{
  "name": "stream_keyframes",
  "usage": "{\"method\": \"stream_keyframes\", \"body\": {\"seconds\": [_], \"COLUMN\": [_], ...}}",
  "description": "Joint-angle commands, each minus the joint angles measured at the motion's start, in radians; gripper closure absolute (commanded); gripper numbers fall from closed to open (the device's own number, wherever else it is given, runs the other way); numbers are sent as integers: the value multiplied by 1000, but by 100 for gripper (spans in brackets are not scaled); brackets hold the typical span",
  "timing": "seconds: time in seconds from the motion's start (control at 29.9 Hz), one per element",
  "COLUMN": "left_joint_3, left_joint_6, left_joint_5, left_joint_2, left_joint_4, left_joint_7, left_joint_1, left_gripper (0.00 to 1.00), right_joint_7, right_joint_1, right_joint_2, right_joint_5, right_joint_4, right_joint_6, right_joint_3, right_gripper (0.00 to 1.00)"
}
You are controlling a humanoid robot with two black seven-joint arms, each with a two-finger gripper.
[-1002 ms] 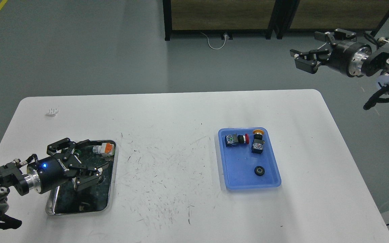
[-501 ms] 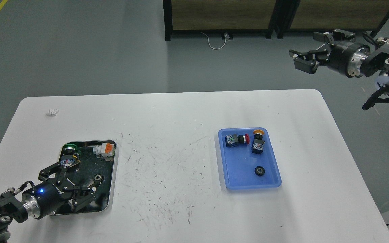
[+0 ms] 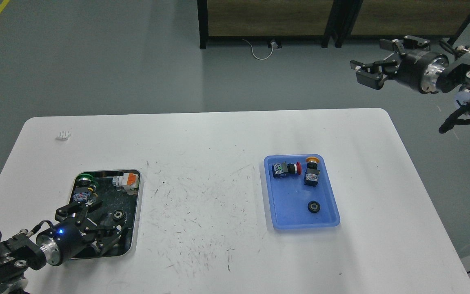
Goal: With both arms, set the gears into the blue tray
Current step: 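Reach the left gripper onto another black gear on the green board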
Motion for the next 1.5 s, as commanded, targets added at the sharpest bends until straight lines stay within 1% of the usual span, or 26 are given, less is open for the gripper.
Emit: {"method": "stream_keyframes", "body": {"seconds": [0.0,0.3,0.53,0.94,1.0,1.2,1.27,1.34,1.47], "left_joint_3": [-1,-1,-1,1,2,2,2,1,-1], "left_joint_6": [1,-5,-11,-17,-23,-39,-45,-50,-53], "left_joint_5": [-1,-2,-4,-4,-4,-5,-5,-5,-5], "left_joint_2": [-23,-54,-54,-54,-54,-48,-46,-45,-43], "left_joint_4": [24,72,72,67,66,60,60,58,58], "left_joint_7": [10,10,12,18,19,19,27,38,38], "left_joint_1": [-12,-19,-18,-16,-18,-19,-19,-19,-22], "left_gripper": [18,19,34,46,50,70,75,78,82], "right_joint_7": [0,0,0,0,0,0,0,0,0], "right_joint_1": [0,0,0,6,8,8,8,8,9], "right_joint_2": [0,-3,-3,-6,-6,-6,-6,-7,-7], "right_joint_5": [0,0,0,0,0,0,0,0,0], "right_joint_4": [0,0,-3,-2,-3,-3,-3,-3,-3], "right_joint_6": [-3,-3,-4,-4,-4,-6,-9,-11,-11], "right_joint_3": [1,1,1,1,1,1,1,1,1], "right_gripper": [9,9,9,9,9,9,9,9,9]}}
